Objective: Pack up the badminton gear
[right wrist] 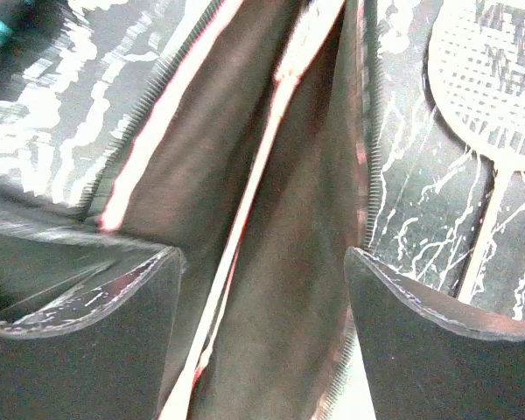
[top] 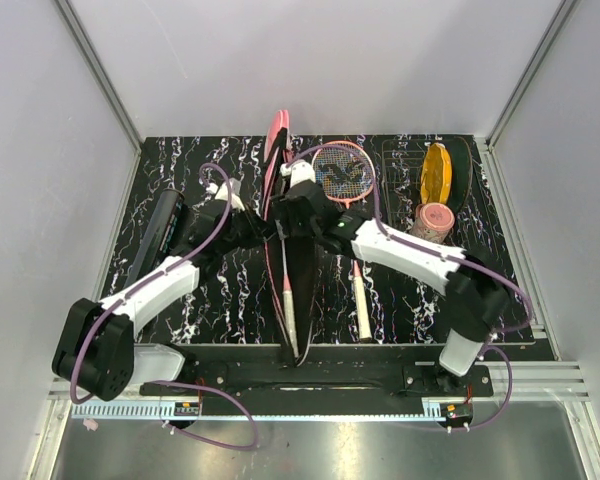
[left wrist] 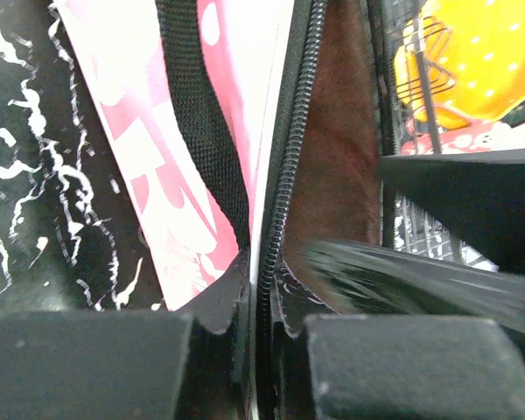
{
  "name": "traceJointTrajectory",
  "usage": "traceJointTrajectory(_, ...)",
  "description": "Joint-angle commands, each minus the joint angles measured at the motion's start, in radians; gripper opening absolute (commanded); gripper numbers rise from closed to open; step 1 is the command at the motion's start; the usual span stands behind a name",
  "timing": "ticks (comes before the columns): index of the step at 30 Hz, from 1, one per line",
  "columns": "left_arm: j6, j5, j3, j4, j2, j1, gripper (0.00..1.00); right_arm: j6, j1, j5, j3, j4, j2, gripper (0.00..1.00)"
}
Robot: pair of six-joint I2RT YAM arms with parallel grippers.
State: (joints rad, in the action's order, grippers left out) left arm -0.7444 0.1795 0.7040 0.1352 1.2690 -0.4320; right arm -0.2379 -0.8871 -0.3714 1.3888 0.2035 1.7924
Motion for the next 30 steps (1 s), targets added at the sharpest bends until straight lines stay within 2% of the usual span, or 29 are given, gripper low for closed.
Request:
traceJointTrajectory(1,0.042,0.014,0.067,-0.071,-0.017,0.012,0.0,0.017,0.004,0.176,0.01,0.04,-0.215,0.83)
traceJointTrajectory(3,0.051,-0.009,0.097,-0.098,-0.011,0.012,0.0,0.032,0.004,0.189,-0.022,0.068,-0.261,0.86)
traceJointTrajectory(7,0.063,-0.104,0.176,-0.23,0.015,0.018,0.0,-0.007,0.014,0.109,-0.088,0.119,-0.378,1.0)
traceJointTrajectory(16,0.034,-0.238,0.291,-0.322,0.039,0.022,0.0,-0.139,0.168,0.189,-0.186,0.296,-0.321,1.0)
traceJointTrajectory(22,0.03,-0.236,0.322,-0.339,0.075,0.022,0.0,-0.193,0.214,0.193,-0.244,0.33,-0.234,0.98)
traceJointTrajectory(27,0.03,-0.222,0.318,-0.327,0.079,0.022,0.0,-0.196,0.244,0.175,-0.197,0.384,-0.095,0.88)
traceJointTrajectory(30,0.036,-0.207,0.318,-0.325,0.089,0.022,0.0,-0.204,0.254,0.109,-0.166,0.402,-0.023,0.88)
